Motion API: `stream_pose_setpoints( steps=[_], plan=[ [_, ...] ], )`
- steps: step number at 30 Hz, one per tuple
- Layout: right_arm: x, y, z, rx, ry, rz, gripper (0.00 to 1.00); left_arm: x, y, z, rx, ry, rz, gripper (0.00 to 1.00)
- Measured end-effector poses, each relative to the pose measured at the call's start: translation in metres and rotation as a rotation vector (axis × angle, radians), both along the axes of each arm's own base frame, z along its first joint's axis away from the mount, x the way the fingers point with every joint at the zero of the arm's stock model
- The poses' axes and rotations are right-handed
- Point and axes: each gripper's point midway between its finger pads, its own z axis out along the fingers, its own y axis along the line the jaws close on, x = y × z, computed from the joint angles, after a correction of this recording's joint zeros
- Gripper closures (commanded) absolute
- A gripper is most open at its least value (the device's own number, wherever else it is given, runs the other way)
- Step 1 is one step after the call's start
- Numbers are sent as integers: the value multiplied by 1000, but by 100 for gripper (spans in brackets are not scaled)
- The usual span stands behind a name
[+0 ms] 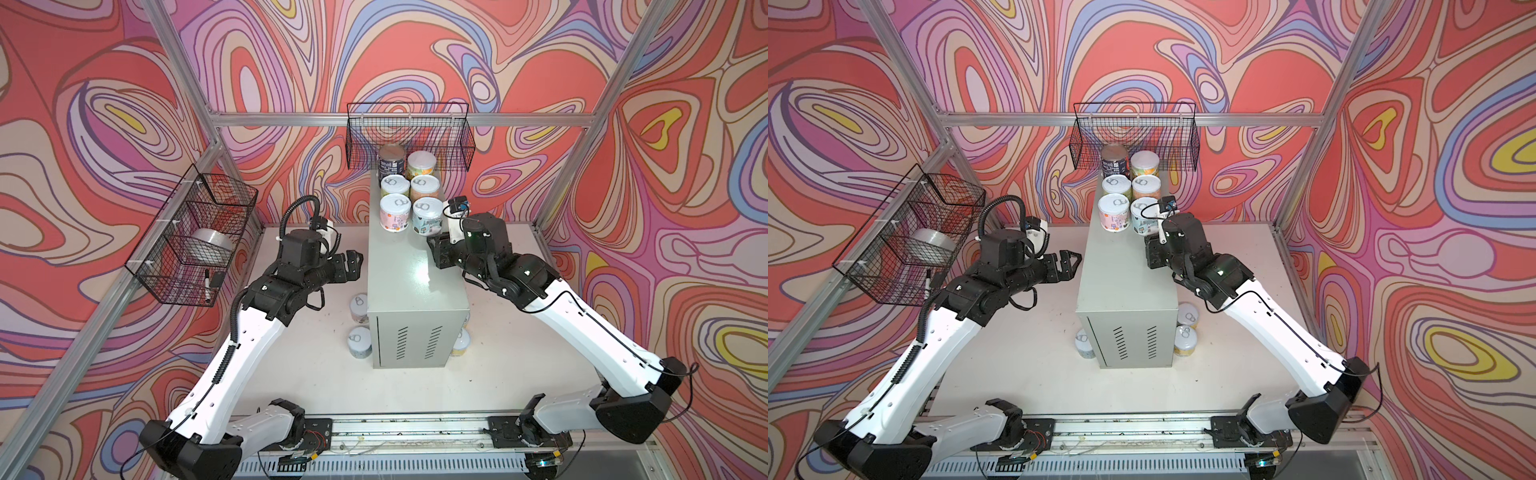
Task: Place and organize the canned foods onto the counter
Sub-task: 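Slide the blue-labelled can beside the pink-labelled can with the right gripper, open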
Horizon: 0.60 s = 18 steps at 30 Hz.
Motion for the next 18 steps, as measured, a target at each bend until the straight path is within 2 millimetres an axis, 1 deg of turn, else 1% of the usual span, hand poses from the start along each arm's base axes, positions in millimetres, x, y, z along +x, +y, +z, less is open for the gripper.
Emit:
stream_pose_setpoints(
  steps=[9,18],
  plan=[
    [10,8,0,18,-19,-2,56,1,0,-3,2,3,1,7],
    [16,9,1,16,-23,-16,56,3,-1,-11,10,21,2,7]
  ],
)
